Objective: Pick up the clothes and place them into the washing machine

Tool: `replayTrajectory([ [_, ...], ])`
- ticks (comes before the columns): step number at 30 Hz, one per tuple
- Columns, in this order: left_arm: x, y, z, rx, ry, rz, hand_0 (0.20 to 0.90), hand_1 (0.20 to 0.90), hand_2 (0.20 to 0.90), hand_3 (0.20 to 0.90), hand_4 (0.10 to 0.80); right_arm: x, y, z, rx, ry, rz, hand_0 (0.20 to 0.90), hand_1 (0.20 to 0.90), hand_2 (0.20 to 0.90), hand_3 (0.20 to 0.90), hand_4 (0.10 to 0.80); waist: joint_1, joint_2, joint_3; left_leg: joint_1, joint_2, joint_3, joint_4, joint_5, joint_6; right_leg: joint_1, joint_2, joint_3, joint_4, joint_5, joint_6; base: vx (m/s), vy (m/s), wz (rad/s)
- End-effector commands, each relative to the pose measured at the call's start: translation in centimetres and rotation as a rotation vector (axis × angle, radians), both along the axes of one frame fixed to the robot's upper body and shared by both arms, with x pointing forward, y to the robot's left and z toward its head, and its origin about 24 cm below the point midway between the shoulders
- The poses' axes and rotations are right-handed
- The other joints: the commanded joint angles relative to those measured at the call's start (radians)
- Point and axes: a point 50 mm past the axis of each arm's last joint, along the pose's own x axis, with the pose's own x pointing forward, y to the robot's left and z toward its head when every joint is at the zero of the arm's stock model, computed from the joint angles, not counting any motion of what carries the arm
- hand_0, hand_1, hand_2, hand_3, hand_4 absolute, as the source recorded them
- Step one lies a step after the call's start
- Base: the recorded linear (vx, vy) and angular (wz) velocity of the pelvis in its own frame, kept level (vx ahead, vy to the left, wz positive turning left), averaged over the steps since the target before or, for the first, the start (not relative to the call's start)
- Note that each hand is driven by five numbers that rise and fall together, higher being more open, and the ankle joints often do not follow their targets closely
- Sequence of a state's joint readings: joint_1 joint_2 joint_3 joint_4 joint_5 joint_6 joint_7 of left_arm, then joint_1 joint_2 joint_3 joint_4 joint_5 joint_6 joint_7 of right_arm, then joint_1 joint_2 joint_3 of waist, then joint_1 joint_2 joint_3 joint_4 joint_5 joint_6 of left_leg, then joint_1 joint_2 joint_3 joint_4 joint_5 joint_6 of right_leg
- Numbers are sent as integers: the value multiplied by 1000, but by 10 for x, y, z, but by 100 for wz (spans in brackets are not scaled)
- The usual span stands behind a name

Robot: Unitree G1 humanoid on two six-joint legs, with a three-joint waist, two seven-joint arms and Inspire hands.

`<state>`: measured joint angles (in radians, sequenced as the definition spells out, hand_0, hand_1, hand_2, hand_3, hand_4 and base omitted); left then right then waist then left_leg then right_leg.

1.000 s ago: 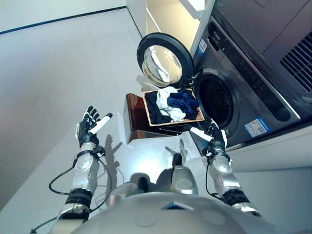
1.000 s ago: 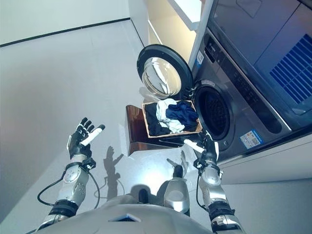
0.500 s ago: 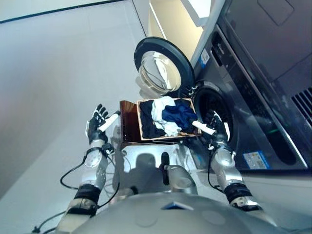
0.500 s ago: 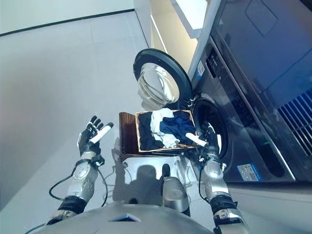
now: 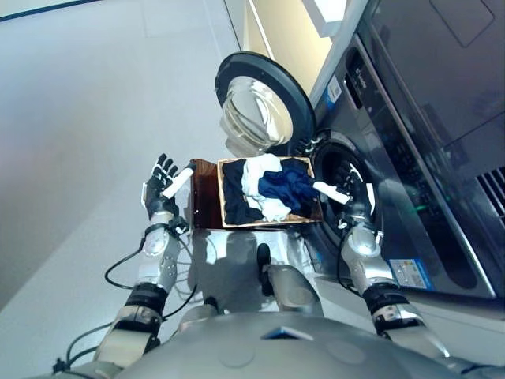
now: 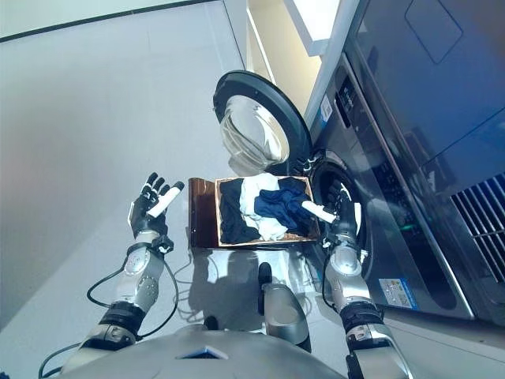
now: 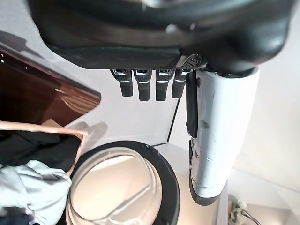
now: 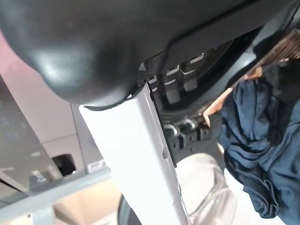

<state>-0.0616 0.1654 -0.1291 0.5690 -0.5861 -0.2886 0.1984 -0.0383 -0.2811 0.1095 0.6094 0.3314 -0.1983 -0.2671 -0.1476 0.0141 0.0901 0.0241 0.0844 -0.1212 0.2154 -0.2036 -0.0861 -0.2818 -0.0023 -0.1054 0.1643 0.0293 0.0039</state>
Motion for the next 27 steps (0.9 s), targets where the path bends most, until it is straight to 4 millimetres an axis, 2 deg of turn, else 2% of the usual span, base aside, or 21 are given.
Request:
replayTrajectory([
  [1,30,-2,38,31,-207,-37,900,900,900,900,800,19,-10,37,-35,-223,-28,900,900,900,900,800,5,-53,10,-29,-74,-1,319,298,9,97,-21,76,-34,2,42,121,-245,33],
  [2,34,-1,40,27,-207,-27,900,900,900,900,800,21,-13,40,-38,-237,-55,900,900,900,900,800,6,-78,23,-110,-53,73,336,274,36,129,-33,76,-41,-13,38,100,-141,11],
  [3,34,-1,37,25,-191,-23,900,900,900,900,800,23,-13,40,-40,-239,-69,900,900,900,900,800,15,-89,29,-161,-48,89,315,238,52,142,-40,86,-42,-18,40,112,-138,12],
  [4,34,-1,37,25,-191,-23,900,900,900,900,800,24,-13,40,-40,-240,-69,900,900,900,900,800,18,-86,31,-161,-44,91,321,231,52,142,-36,87,-39,-21,40,81,-23,16],
  [6,36,3,37,38,-181,3,900,900,900,900,800,30,-12,42,-39,-247,-77,900,900,900,900,800,40,-107,45,-263,-41,95,275,180,67,161,-48,109,-37,-36,47,121,23,25],
  [7,35,7,37,45,-182,24,900,900,900,900,800,32,-11,43,-43,-248,-72,900,900,900,900,800,63,-105,54,-297,-52,69,224,175,63,175,-39,130,-36,-44,50,163,69,-14],
  [9,33,10,36,41,-182,38,900,900,900,900,800,34,-11,44,-59,-245,-64,900,900,900,900,800,84,-95,57,-320,-58,26,92,209,46,193,-29,152,-47,-53,55,202,138,-41],
  [10,33,13,36,39,-182,52,900,900,900,900,800,37,-11,45,-61,-248,-63,900,900,900,900,800,101,-72,59,-326,-67,-15,-25,266,22,215,-21,175,-61,-66,65,188,149,-60],
  [12,33,14,36,40,-187,52,900,900,900,900,800,37,-11,46,-63,-251,-64,900,900,900,900,800,103,-65,61,-330,-72,1,-46,282,18,229,-25,180,-67,-71,68,153,126,-70],
  [14,34,14,38,48,-195,42,900,900,900,900,800,37,-11,48,-57,-264,-73,900,900,900,900,800,94,-51,57,-321,-74,70,-27,262,30,244,-38,188,-65,-85,73,169,194,-80],
  [17,34,17,42,60,-213,47,900,900,900,900,800,37,-6,47,-37,-267,-71,900,900,900,900,800,94,-43,47,-298,-92,100,-51,245,52,255,-78,203,-73,-81,95,157,235,-60],
  [21,37,29,58,80,-281,90,900,900,900,900,800,45,4,53,-29,-289,-34,900,900,900,900,800,102,-39,45,-285,-88,165,-77,229,77,219,-121,207,-61,-61,127,73,184,-60],
  [24,40,33,64,93,-302,102,900,900,900,900,800,49,8,54,-33,-286,-13,900,900,900,900,800,107,-42,53,-299,-92,185,-50,206,88,196,-137,201,-51,-48,140,40,113,-36],
  [27,37,33,60,108,-286,98,900,900,900,900,800,50,5,53,-53,-274,-14,900,900,900,900,800,110,-43,55,-299,-109,184,-38,185,107,202,-155,198,-41,-29,152,68,106,3],
])
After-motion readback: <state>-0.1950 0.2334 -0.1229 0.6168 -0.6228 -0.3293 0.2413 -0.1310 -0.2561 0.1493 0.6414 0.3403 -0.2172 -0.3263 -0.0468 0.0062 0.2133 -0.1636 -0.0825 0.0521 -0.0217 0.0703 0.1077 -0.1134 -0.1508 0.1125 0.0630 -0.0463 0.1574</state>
